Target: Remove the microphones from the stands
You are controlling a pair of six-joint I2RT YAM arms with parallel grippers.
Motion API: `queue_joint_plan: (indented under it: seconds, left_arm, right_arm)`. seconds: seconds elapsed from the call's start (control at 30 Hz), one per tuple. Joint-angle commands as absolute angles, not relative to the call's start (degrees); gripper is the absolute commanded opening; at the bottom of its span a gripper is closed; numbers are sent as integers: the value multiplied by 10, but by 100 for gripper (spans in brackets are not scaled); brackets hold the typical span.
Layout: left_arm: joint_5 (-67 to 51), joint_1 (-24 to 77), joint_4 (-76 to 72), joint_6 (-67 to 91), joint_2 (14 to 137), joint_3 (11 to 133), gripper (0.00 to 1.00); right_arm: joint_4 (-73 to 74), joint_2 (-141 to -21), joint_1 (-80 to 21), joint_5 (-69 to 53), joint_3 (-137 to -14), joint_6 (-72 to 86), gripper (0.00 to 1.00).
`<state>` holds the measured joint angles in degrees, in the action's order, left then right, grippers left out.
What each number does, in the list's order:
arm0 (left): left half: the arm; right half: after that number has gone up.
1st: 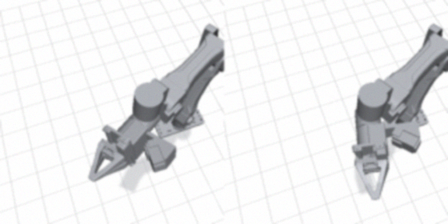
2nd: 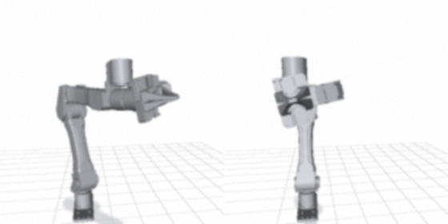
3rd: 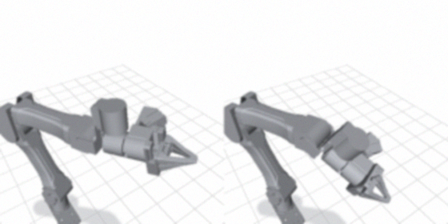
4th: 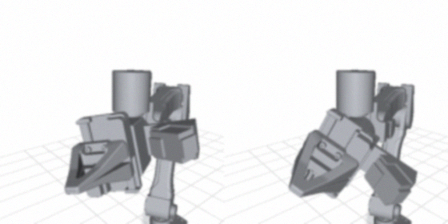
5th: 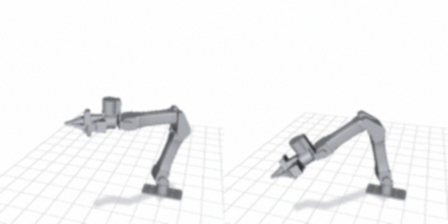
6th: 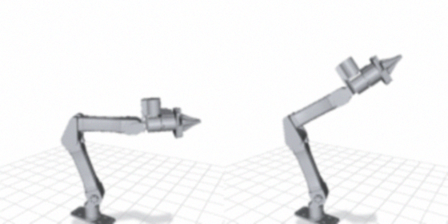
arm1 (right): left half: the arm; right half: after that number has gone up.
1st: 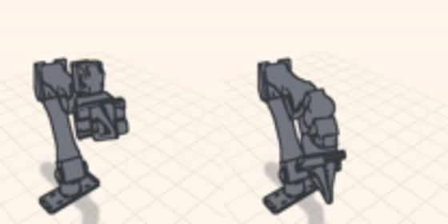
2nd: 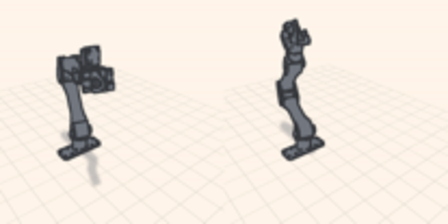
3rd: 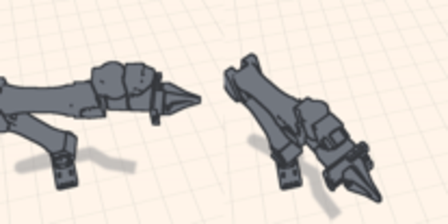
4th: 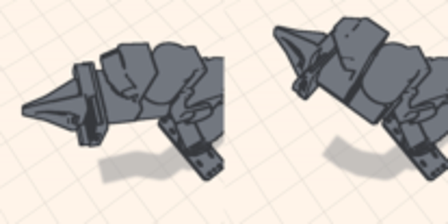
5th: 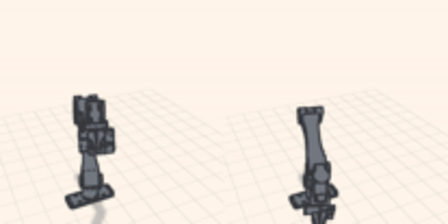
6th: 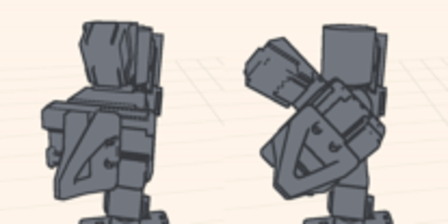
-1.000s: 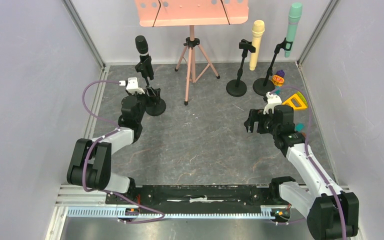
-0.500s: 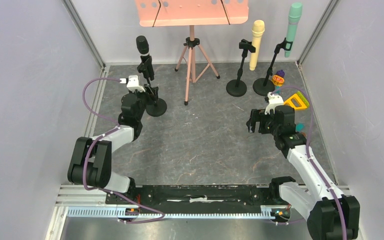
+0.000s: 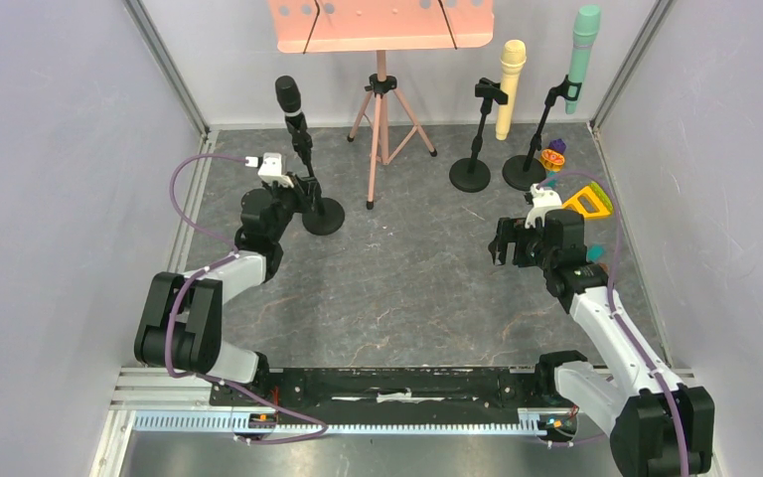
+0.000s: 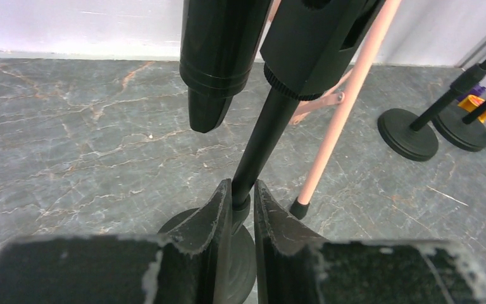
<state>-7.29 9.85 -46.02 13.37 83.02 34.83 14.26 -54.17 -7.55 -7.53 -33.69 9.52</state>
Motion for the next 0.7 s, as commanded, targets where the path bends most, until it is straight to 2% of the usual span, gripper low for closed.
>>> queue_joint_plan:
  seconds: [0.0,0.13,0.2,0.27,0.33,0.5,0.67]
  left_arm:
    - [-127,101,-501,130,824,338,22]
    - [-136,101,-514,131,821,326,22]
    - [-129,101,-516,132,825,325,44]
    - [-128,101,-523,135,832,327,45]
    - [-123,101,-523,141,838,334,51]
    - [-88,101,-527,141,848,348,53]
    - [-83,101,-522,136,870,379,47]
  right_arm:
    - [121,-545,-76,-88,-350,106,93]
    - [120,-549,-76,-91,-347,109,93]
    - [120,-550,-76,-91,-346,113,93]
    - [120,-553,-76,-94,-345,113,93]
    - [120,-553,-76,-94,-346,113,93]
    - [119,-553,-76,-86,-344,110,93]
    - [118,-562,-76,-87,-344,110,93]
